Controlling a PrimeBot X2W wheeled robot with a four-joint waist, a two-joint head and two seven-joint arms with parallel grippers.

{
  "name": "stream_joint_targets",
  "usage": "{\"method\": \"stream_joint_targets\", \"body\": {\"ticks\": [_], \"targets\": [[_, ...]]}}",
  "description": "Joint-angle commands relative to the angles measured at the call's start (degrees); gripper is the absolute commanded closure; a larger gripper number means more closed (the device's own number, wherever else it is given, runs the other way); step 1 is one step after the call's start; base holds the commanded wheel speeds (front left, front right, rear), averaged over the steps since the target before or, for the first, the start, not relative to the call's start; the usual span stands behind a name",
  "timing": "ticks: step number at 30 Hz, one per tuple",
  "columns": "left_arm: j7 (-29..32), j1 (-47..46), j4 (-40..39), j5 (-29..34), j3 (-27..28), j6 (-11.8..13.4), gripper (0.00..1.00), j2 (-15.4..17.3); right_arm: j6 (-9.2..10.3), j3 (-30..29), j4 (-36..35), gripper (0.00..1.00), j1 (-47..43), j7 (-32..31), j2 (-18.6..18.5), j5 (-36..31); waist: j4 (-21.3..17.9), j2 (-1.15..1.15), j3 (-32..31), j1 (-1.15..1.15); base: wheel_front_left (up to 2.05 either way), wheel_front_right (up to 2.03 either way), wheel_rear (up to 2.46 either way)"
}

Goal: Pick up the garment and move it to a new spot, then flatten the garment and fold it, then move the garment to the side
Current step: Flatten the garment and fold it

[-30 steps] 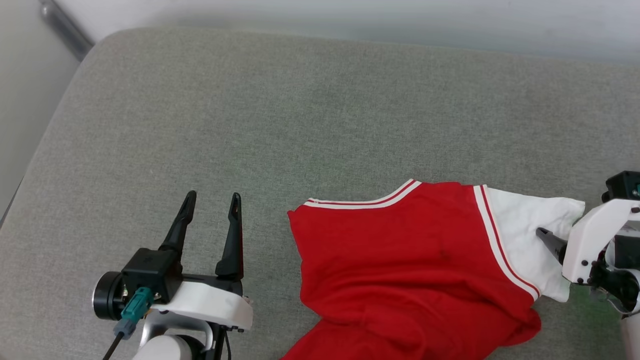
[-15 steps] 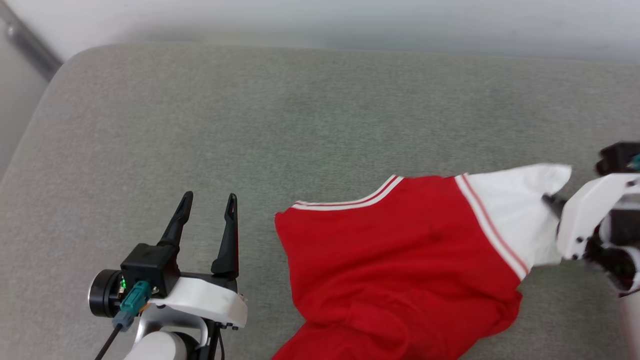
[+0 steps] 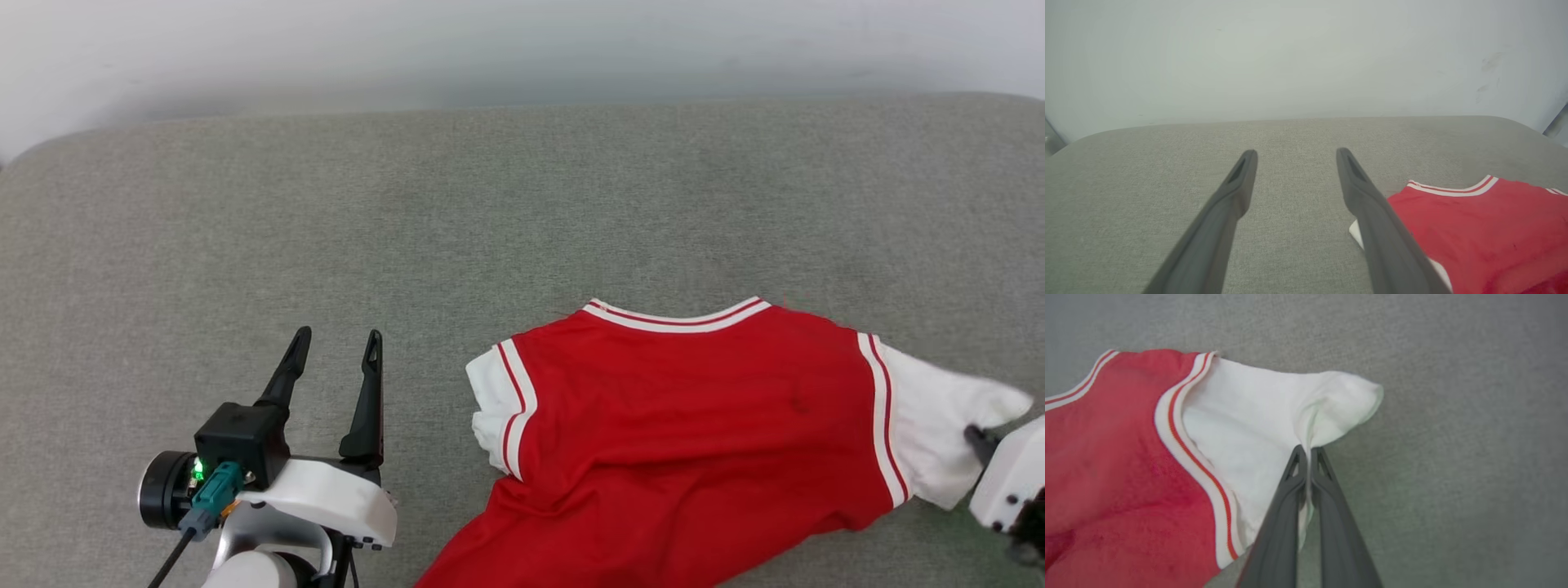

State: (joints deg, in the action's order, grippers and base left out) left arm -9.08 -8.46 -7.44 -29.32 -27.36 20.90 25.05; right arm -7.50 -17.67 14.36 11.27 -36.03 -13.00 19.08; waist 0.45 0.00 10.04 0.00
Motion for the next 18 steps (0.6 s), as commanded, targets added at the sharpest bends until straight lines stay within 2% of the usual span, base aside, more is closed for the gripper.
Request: {"method": "stream_joint_targets", "body": {"ticks": [1, 2, 3, 4, 7, 8, 11, 14, 18], "targets": [[0.32, 0.35, -0.03, 0.01, -0.05, -0.04, 0.00, 0.37, 0.01, 0.00, 0.85, 1.00, -0.58, 1.31, 1.00, -0.12, -0.37, 0.00, 0.02, 0.00, 0.00, 0.00, 0.00], [0.35, 0.34, 0.09, -0.11, 0.02, -0.06, 0.00, 0.46, 0.01, 0.17, 1.44, 0.84, -0.59, 2.74, 1.45, -0.17, -0.55, 0.00, 0.02, 0.00, 0.00, 0.00, 0.00], [0.57, 0.37, 0.27, -0.24, 0.02, -0.10, 0.00, 0.57, 0.02, 0.12, 2.22, 0.12, -0.60, 3.88, 1.86, -0.04, -0.71, 0.00, 0.00, 0.00, 0.00, 0.00, 0.00], [0.59, 0.42, 0.38, -0.32, 0.06, -0.09, 0.00, 0.65, 0.02, 0.21, 2.91, 0.00, -0.57, 5.11, 2.24, 0.05, -0.84, 0.00, -0.03, 0.00, 0.00, 0.00, 0.00], [0.70, 0.78, 0.83, -0.62, 0.23, -0.09, 0.00, 0.83, 0.01, 0.79, 3.51, 0.00, 0.20, 11.08, 2.99, 0.22, -1.13, 0.00, -0.41, 0.00, 0.00, 0.00, 0.00], [0.70, 1.15, 1.20, -1.09, 0.49, 0.10, 0.00, 0.91, 0.01, 1.22, 2.83, 0.00, 0.30, 18.57, 3.27, -0.11, -1.31, 0.00, -1.16, 0.00, 0.00, 0.00, 0.00], [0.79, 1.82, 1.54, -1.57, 0.74, 0.29, 0.00, 1.17, 0.02, 2.53, 1.22, 0.00, 0.04, 26.02, 3.33, -0.88, -1.56, 0.00, -2.25, 0.00, 0.00, 0.00, 0.00], [1.30, 2.59, 1.89, -2.04, 0.96, 0.64, 0.00, 1.46, 0.02, 4.85, -1.02, 0.00, -0.51, 32.06, 3.20, -1.80, -1.91, 0.00, -3.46, 0.00, 0.00, 0.00, 0.00], [2.93, 3.64, 2.31, -2.98, 1.39, 1.05, 0.00, 2.39, 0.01, 9.95, -5.20, 0.00, -2.07, 36.63, 3.63, -1.65, -2.56, 0.00, -5.22, 0.00, 0.00, 0.00, 0.00]]}}
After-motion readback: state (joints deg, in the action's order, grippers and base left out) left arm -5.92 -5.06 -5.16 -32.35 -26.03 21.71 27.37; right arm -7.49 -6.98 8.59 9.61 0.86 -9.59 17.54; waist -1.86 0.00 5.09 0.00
